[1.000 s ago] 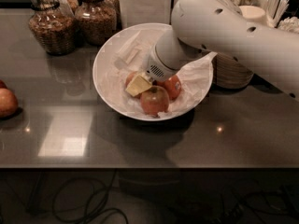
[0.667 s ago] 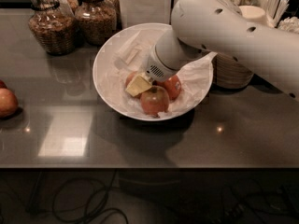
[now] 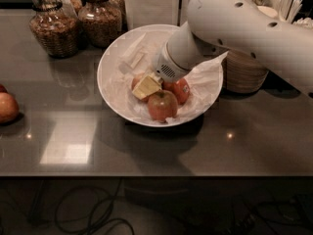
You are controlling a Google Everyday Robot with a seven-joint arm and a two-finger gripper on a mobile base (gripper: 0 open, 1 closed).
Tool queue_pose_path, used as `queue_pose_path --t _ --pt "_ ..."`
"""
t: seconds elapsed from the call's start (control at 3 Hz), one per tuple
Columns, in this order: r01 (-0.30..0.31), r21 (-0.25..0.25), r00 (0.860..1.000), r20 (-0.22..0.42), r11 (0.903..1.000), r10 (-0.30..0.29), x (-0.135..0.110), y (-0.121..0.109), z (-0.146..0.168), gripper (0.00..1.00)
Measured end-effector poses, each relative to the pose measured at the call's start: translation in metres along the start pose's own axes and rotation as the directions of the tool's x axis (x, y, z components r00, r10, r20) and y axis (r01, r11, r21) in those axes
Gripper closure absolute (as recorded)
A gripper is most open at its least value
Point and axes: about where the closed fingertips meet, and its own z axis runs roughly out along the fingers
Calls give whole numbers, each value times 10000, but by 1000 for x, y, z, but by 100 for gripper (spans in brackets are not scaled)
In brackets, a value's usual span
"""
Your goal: Pick apple from white bowl
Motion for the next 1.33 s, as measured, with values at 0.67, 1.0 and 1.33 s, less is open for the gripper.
queue_pose_path --t 0.67,1.0,1.33 --pt "421 -589 9831 1804 9974 -308 -25 -10 -53 100" --pt "514 -278 9604 2755 9983 -418 -22 -39 -119 100" --pt "554 -217 9585 2813 9982 -471 -25 -40 -123 100"
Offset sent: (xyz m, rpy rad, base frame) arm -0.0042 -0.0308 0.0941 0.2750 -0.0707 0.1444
